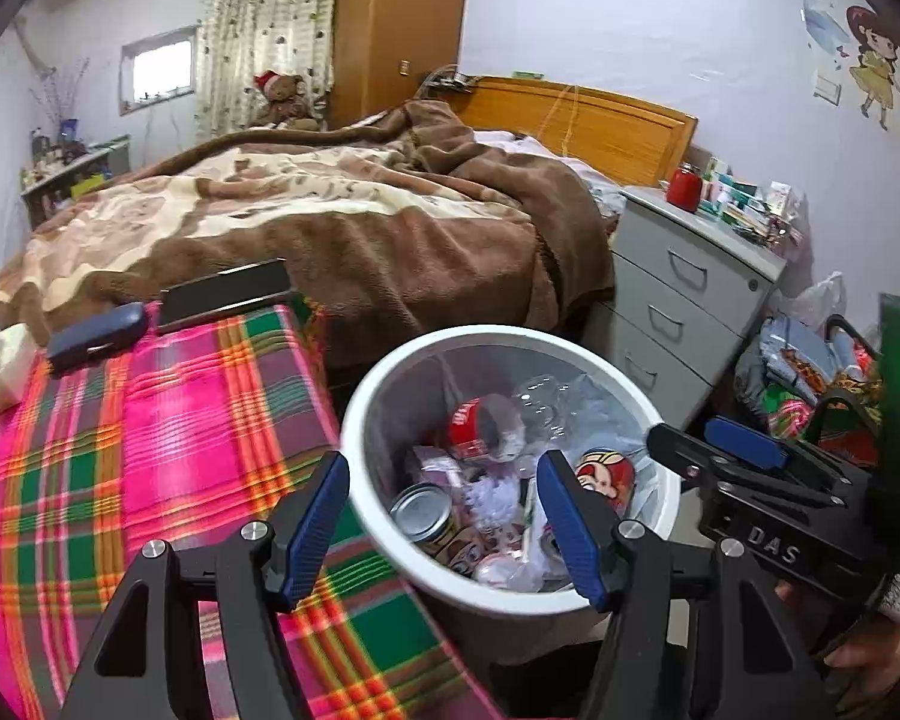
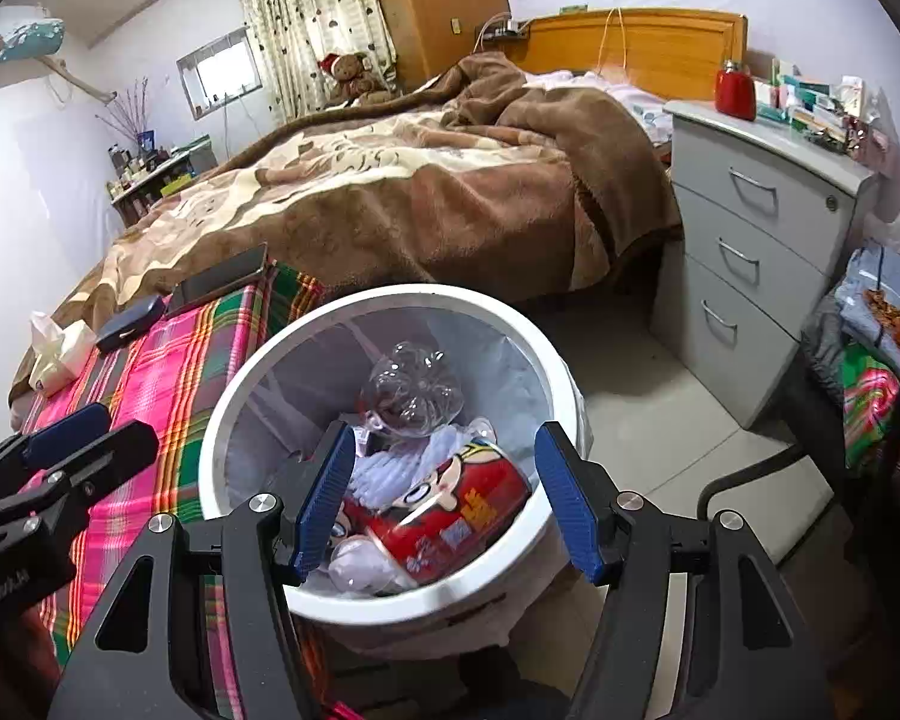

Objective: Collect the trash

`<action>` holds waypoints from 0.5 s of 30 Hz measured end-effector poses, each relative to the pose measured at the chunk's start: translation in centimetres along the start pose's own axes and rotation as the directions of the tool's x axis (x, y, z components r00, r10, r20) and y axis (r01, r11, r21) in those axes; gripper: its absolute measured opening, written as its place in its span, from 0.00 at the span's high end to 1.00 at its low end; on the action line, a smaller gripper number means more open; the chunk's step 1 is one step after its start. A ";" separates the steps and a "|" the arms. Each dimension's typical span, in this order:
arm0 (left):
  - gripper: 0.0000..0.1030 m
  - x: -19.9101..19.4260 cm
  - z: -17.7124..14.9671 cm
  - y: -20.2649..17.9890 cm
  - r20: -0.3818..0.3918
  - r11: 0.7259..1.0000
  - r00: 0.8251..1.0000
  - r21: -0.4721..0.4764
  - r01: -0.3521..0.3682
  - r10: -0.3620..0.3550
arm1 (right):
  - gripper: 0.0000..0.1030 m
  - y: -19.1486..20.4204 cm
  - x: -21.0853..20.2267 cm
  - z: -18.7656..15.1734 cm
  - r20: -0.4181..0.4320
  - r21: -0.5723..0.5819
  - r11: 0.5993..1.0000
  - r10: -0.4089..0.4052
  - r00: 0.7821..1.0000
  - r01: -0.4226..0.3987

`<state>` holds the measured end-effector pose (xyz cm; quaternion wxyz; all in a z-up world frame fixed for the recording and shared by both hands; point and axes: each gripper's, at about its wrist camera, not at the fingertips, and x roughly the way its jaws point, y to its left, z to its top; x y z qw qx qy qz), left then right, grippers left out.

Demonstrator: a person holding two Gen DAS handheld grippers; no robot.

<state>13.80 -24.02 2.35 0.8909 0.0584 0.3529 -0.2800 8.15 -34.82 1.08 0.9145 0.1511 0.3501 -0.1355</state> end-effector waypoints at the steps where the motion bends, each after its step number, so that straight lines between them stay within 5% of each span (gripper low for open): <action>1: 0.37 -0.5 -0.3 0.1 0.007 1.000 1.000 -0.003 -0.005 0.005 | 0.38 0.2 -0.4 -0.3 0.007 -0.004 1.000 0.004 1.000 -0.004; 15: 0.37 -7.6 -5.6 0.6 0.089 0.991 0.988 -0.055 -0.123 0.128 | 0.38 2.8 -5.0 -3.4 0.114 -0.081 0.996 0.038 0.993 -0.028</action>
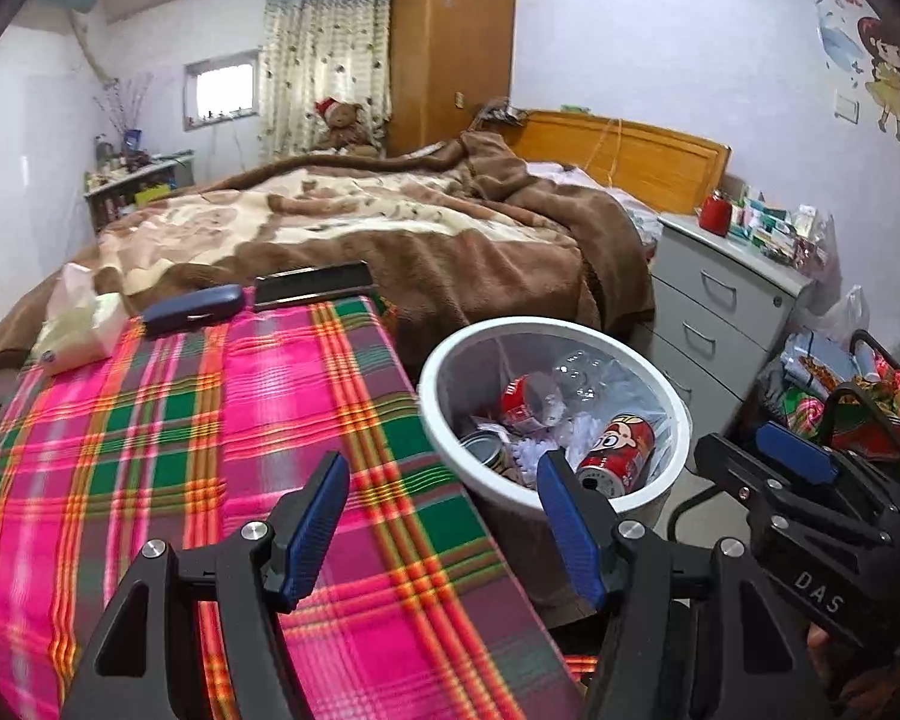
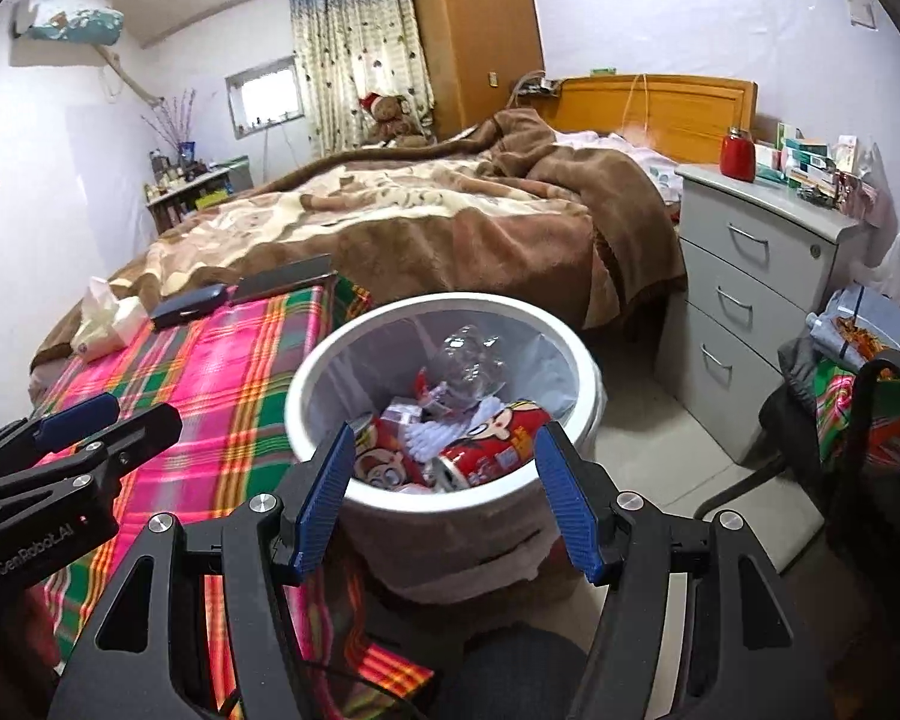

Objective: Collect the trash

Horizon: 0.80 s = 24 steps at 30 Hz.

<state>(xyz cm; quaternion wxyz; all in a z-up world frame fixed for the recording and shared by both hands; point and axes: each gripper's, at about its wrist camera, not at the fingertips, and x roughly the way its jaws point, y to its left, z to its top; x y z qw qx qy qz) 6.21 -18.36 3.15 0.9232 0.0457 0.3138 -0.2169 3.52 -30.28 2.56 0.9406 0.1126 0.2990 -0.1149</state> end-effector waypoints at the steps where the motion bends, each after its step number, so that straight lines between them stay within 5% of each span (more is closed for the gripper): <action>1: 0.37 -0.4 -0.3 0.1 0.006 1.000 1.000 -0.001 -0.007 0.007 | 0.38 0.0 -0.1 -0.2 -0.004 0.002 1.000 0.012 1.000 -0.012; 6: 0.37 -1.7 -1.3 0.3 0.018 0.996 0.996 0.019 -0.087 0.086 | 0.38 0.8 -0.8 -1.2 0.014 -0.010 1.000 0.028 1.000 -0.028; 24: 0.37 -3.6 -3.9 0.8 0.015 0.994 0.994 -0.012 -0.106 0.106 | 0.38 2.0 -1.7 -2.9 0.023 -0.003 0.999 0.044 0.999 -0.043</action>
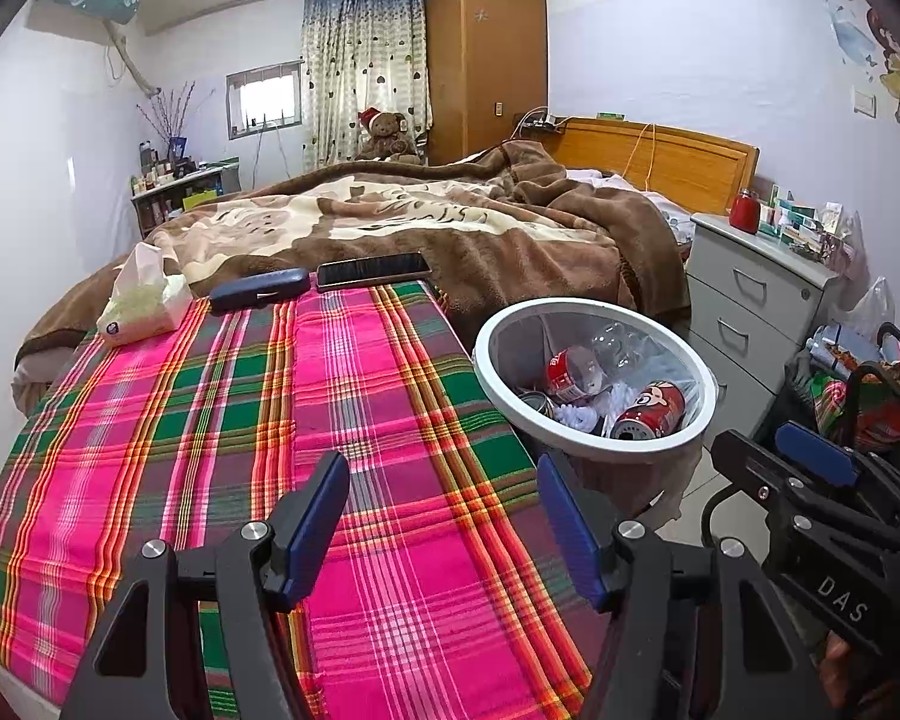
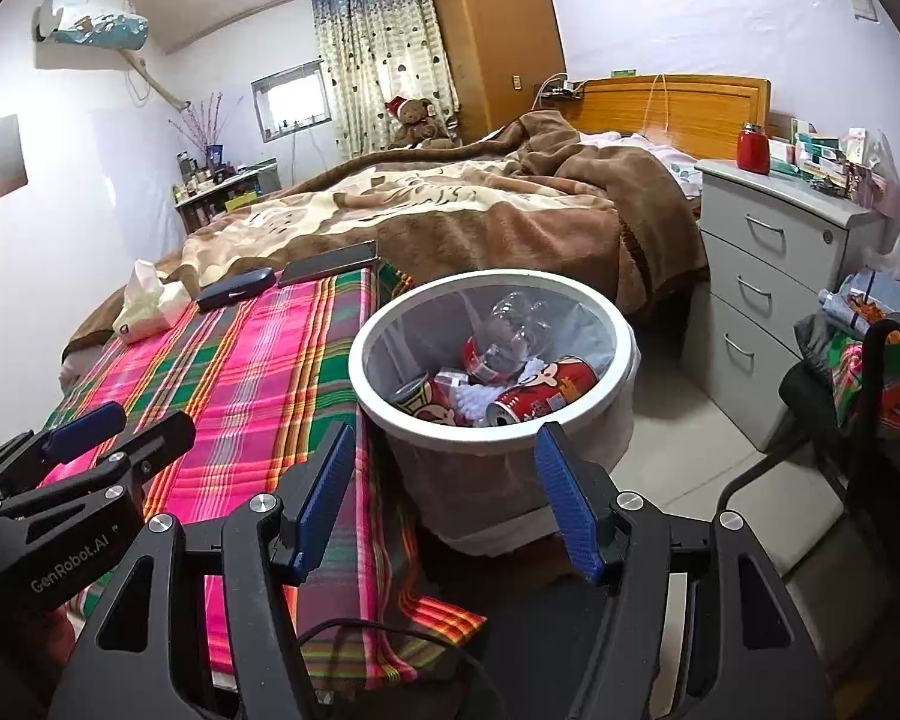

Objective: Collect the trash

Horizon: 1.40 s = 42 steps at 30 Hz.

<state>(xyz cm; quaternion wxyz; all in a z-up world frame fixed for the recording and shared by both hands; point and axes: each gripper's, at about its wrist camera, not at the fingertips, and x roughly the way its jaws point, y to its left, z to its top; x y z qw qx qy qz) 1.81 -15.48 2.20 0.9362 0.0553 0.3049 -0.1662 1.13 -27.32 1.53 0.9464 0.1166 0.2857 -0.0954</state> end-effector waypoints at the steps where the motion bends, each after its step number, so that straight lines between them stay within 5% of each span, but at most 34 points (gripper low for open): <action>1: 0.37 0.0 0.0 0.0 0.000 1.000 1.000 0.000 0.000 0.000 | 0.38 0.0 0.0 0.0 0.000 0.001 1.000 0.000 1.000 0.000; 42: 0.37 -0.6 -0.4 0.3 0.004 1.000 1.000 -0.019 -0.002 0.002 | 0.38 0.2 -0.3 -0.1 -0.004 -0.005 1.000 0.002 1.000 -0.002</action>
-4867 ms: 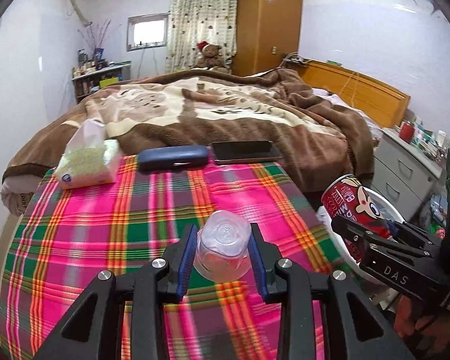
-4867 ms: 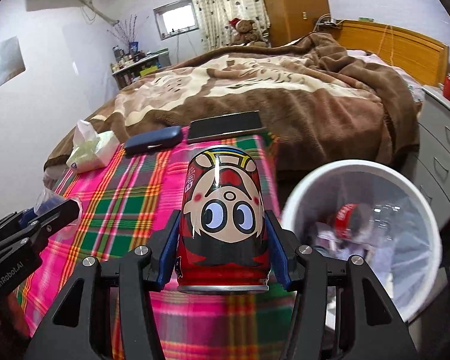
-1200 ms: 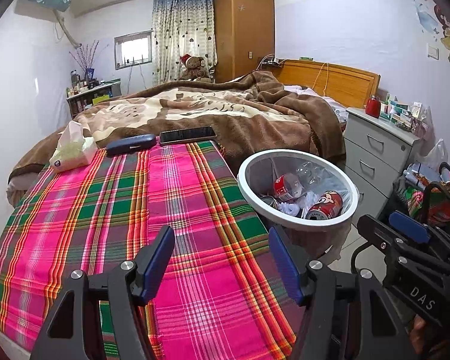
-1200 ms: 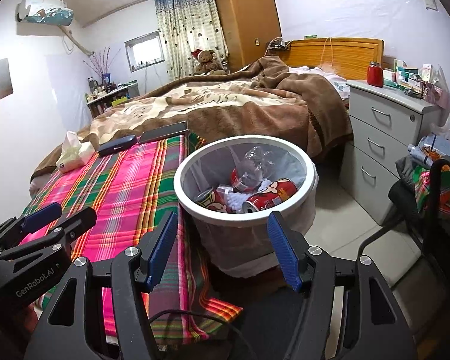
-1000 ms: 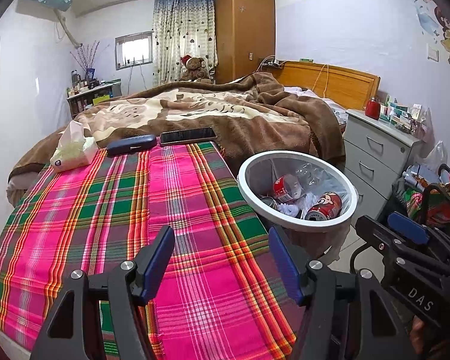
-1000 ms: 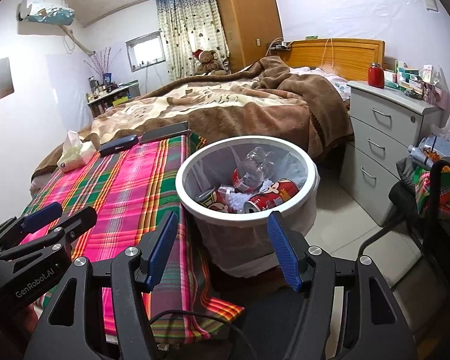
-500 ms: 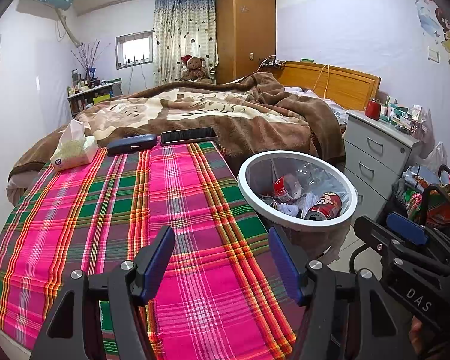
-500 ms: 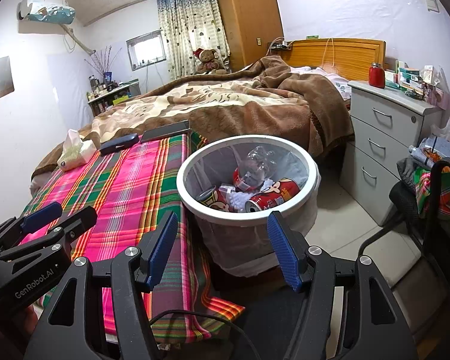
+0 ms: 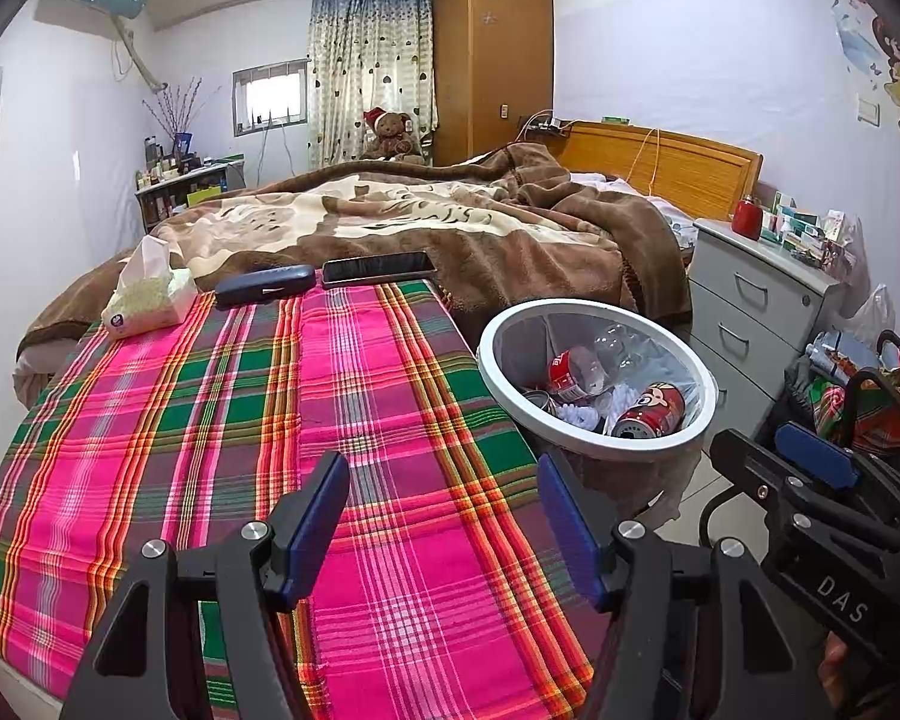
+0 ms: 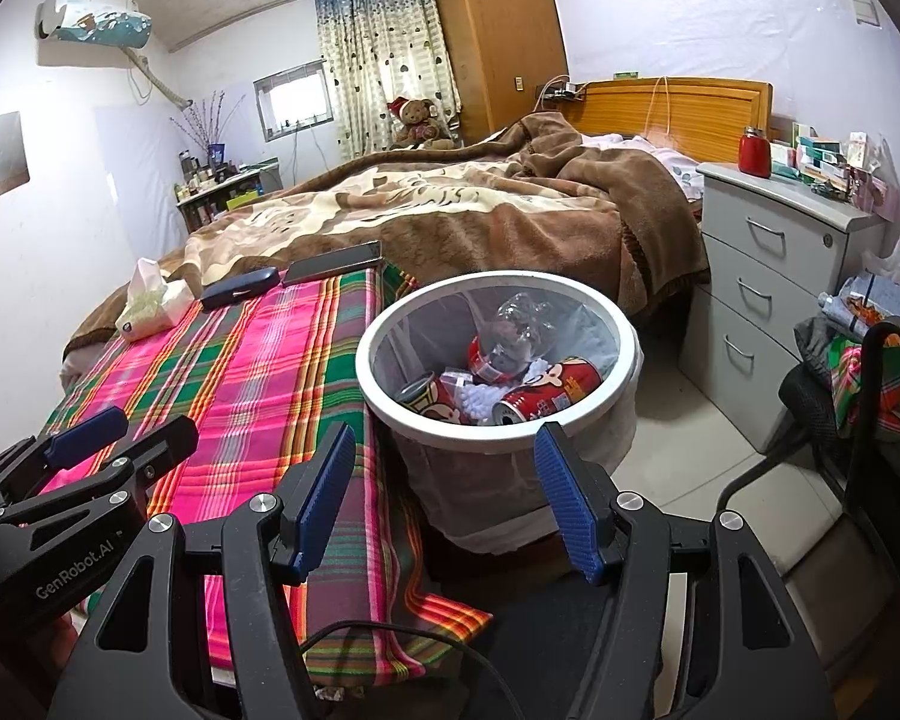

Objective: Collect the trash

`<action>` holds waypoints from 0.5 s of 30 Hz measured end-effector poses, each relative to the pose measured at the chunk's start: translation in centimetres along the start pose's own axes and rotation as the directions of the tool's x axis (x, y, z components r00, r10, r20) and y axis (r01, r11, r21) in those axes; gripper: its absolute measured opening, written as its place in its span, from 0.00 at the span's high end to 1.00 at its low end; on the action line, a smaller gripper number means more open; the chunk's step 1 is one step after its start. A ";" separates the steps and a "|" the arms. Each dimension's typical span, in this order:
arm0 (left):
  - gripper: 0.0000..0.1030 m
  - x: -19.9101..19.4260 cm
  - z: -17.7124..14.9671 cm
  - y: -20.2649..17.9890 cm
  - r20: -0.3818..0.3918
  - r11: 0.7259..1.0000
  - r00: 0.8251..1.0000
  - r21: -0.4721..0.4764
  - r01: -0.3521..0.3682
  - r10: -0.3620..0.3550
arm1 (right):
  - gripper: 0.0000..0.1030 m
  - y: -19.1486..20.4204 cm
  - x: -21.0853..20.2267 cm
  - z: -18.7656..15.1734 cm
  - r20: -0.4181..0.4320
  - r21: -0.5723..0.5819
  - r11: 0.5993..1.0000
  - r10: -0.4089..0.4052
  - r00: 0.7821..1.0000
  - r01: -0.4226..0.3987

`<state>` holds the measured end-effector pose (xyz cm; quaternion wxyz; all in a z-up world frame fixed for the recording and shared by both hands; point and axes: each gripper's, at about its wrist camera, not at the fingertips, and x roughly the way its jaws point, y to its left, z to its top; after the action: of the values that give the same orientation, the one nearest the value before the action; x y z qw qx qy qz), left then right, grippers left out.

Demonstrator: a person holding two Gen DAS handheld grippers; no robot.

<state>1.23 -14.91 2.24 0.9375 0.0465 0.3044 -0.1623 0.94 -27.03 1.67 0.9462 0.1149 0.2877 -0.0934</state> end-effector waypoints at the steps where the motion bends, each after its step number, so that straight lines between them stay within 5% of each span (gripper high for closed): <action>1: 0.37 0.0 0.0 0.0 0.000 1.000 1.000 0.000 0.000 0.000 | 0.38 0.1 0.0 0.0 -0.001 -0.001 1.000 -0.001 1.000 0.001; 15: 0.37 0.1 -0.2 -0.1 -0.002 1.000 1.000 0.001 0.000 0.000 | 0.38 0.3 0.0 -0.1 -0.002 -0.003 1.000 0.000 1.000 0.000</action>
<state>1.18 -15.02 1.99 0.9371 0.0471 0.3051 -0.1625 0.95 -26.74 1.66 0.9461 0.1136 0.2888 -0.0927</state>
